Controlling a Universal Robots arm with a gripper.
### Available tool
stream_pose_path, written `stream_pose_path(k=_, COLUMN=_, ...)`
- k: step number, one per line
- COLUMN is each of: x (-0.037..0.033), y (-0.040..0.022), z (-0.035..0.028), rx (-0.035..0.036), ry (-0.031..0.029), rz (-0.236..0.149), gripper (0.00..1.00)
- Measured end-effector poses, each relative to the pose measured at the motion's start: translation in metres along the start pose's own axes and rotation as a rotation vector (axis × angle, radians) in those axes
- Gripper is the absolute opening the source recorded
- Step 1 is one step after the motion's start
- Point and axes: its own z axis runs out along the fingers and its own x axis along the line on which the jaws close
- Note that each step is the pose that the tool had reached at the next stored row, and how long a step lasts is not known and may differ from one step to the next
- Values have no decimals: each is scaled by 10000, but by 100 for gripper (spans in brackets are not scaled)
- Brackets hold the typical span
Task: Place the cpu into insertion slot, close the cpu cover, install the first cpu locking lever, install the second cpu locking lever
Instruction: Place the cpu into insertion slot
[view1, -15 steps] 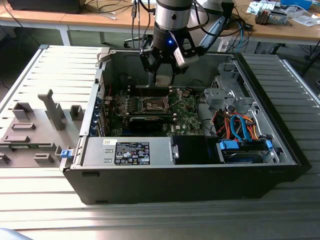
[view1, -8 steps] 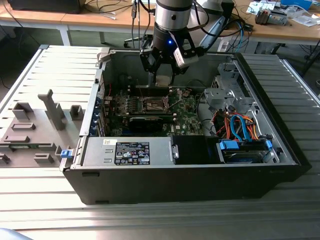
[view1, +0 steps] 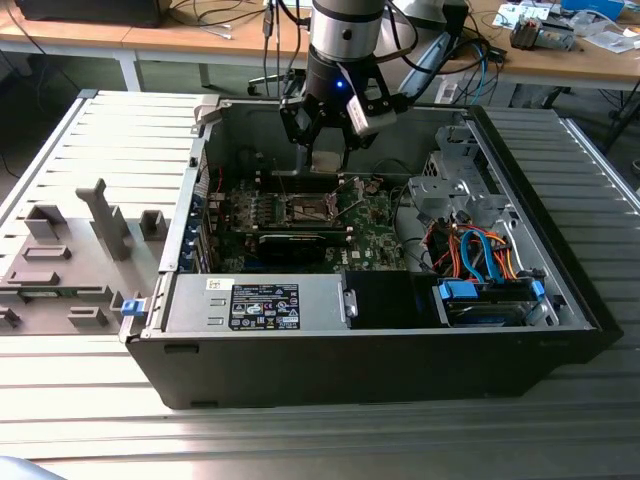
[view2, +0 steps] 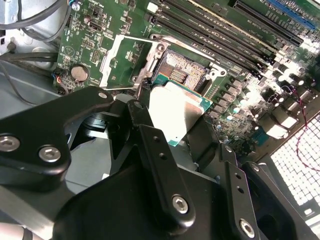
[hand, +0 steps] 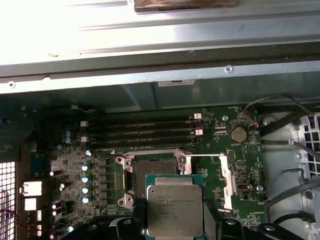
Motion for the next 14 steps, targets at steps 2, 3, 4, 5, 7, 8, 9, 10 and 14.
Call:
stream_pose_path(k=2, x=0, y=0, z=0, rx=36, ry=-10, rz=98, gripper=54)
stream_pose_path(k=3, x=0, y=0, z=0, rx=50, ry=-15, rz=150, gripper=54)
stream_pose_path(k=4, x=0, y=0, z=0, rx=64, ry=-22, rz=234, gripper=54)
stream_pose_path(k=5, x=0, y=0, z=0, rx=72, ry=-28, rz=292, gripper=54)
stream_pose_path(k=7, x=0, y=0, z=0, rx=77, ry=-34, rz=373, gripper=54)
stream_pose_path(k=8, x=0, y=0, z=1, rx=81, ry=-39, rz=441, gripper=54)
stream_pose_path(k=9, x=0, y=0, z=1, rx=86, ry=-45, rz=516, gripper=54)
stream_pose_path(k=10, x=0, y=0, z=1, rx=89, ry=-50, rz=562, gripper=54)
stream_pose_path(k=14, x=0, y=0, z=1, rx=108, ry=-68, rz=795, gripper=54)
